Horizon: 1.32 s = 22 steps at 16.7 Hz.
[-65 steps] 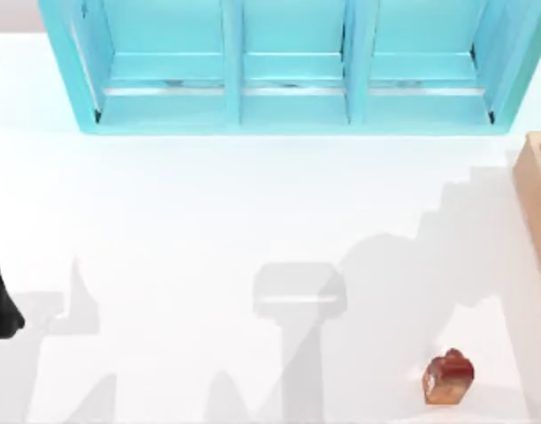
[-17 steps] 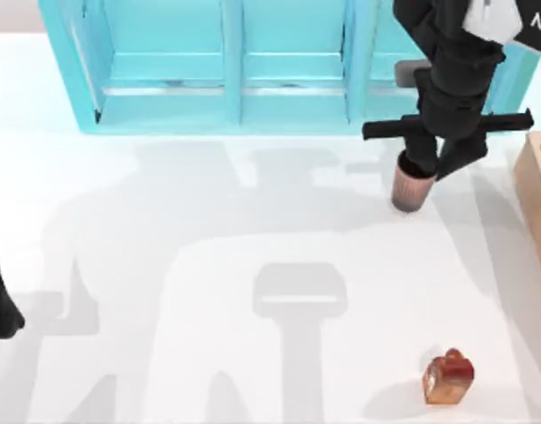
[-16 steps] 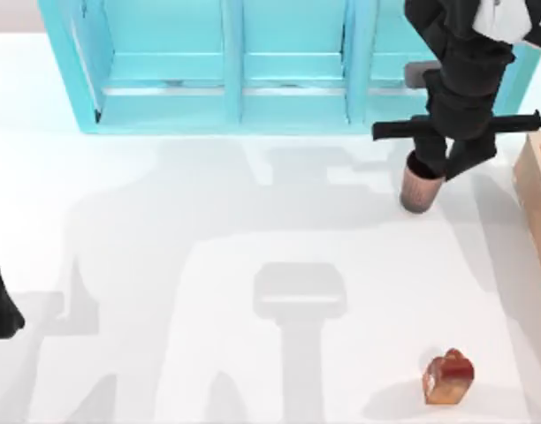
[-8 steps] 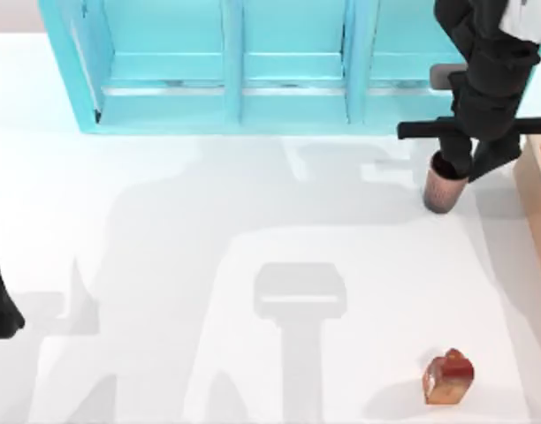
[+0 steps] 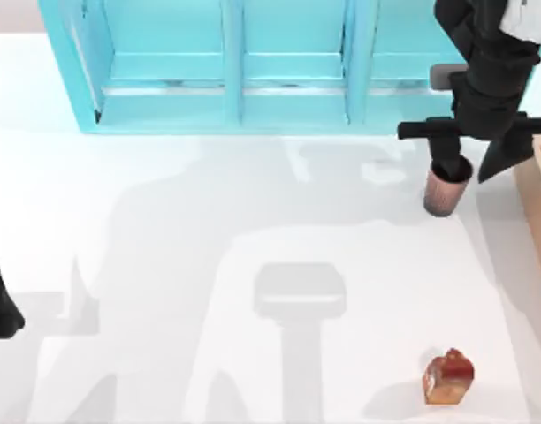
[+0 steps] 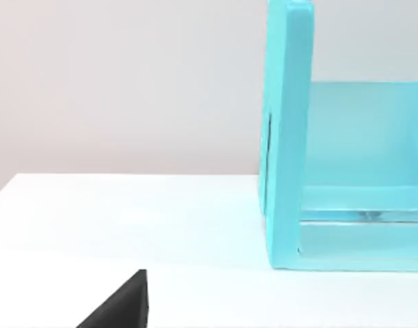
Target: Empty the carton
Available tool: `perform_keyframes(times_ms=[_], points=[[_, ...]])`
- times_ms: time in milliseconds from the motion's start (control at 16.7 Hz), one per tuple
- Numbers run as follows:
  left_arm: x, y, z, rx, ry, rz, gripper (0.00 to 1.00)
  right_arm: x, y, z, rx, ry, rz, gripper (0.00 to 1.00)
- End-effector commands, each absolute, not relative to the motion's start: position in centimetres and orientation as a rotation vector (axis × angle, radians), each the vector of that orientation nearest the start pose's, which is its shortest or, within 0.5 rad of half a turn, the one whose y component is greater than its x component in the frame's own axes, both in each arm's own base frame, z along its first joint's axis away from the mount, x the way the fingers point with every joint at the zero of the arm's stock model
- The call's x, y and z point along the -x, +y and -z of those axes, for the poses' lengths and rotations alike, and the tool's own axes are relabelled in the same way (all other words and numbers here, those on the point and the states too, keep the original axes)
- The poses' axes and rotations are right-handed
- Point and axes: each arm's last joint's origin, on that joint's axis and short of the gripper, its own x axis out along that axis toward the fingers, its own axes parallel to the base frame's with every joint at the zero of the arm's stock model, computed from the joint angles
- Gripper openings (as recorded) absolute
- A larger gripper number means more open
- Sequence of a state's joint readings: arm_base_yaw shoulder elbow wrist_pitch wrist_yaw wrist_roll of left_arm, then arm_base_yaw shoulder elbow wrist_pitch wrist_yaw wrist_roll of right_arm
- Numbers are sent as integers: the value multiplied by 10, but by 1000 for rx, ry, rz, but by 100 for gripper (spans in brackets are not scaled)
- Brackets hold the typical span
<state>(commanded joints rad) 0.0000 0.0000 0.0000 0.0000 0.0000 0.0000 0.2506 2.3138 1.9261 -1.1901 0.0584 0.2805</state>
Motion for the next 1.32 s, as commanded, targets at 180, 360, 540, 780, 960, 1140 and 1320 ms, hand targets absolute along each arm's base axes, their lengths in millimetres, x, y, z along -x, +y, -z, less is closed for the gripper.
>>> perform_keyframes(times_ms=[180,360,540,780,960,1140,1320], points=[[-106,-1,-160,0,0,0,100,-438,116,-158,28,1563,57,90],[-106,-1,-160,0,0,0,100,-438,116,-158,28,1563,57,100],[-106,-1,-160,0,0,0,100,-438,116,-158,28,1563,57,100],[-106,-1,-160,0,0,0,100,-438,117,-158,29,1563,56,100],[-106,-1,-160,0,0,0,100,-436,133,-166,41,1556,49,100],[-106,-1,-160,0,0,0,100,-430,162,-192,62,1544,28,100],[-106,-1,-160,0,0,0,100,-431,162,-224,59,1538,29,100]])
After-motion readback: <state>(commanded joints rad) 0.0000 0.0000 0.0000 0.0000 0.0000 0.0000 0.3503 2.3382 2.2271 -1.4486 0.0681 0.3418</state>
